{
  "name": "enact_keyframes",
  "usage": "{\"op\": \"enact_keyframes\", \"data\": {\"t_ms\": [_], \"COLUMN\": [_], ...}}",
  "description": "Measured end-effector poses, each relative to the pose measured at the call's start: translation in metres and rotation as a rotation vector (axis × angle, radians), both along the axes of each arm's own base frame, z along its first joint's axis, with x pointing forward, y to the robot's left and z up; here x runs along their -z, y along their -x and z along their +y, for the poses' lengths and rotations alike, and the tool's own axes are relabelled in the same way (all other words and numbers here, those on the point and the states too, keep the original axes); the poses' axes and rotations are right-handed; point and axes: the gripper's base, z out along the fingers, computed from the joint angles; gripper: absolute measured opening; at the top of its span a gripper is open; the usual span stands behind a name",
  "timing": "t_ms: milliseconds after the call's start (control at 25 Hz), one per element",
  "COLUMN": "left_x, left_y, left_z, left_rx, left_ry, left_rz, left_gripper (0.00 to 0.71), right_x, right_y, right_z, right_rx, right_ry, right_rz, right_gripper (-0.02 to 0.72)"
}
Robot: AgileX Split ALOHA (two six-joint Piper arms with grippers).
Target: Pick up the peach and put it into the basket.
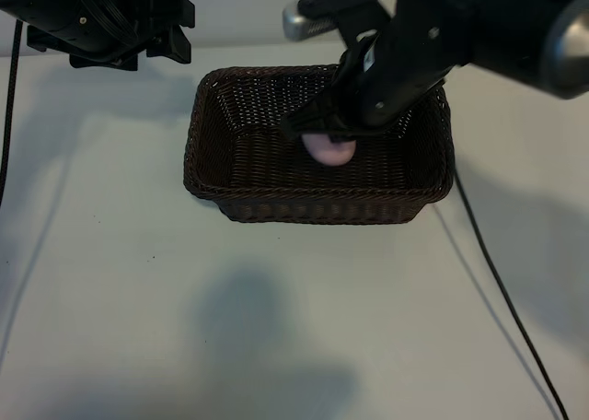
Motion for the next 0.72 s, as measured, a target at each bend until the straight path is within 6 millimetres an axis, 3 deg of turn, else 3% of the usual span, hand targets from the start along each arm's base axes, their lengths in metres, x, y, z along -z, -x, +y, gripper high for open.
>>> {"op": "enact_keyframes", "data": {"t_ms": [200, 320, 560, 720], "left_x": [0.0, 0.0, 0.0, 0.0], "left_y": [0.0, 0.0, 0.0, 0.0], "left_z": [0.0, 0.0, 0.0, 0.0], "left_rx": [0.0, 0.0, 0.0, 0.0], "left_ry": [0.0, 0.0, 0.0, 0.0], "left_rz": [0.0, 0.0, 0.0, 0.0], "left_gripper": [0.572, 0.572, 0.572, 0.572], "right_x": [0.033, 0.038, 0.021, -0.001], "right_y": [-0.008, -0.009, -0.012, -0.016], "right_z": [0.006, 0.007, 0.01, 0.013], "right_rx": [-0.005, -0.005, -0.017, -0.038], "right_ry": [0.04, 0.046, 0.049, 0.069], "right_rz": [0.039, 0.046, 0.05, 0.044], "right_gripper": [0.066, 0.154, 0.429, 0.479]}}
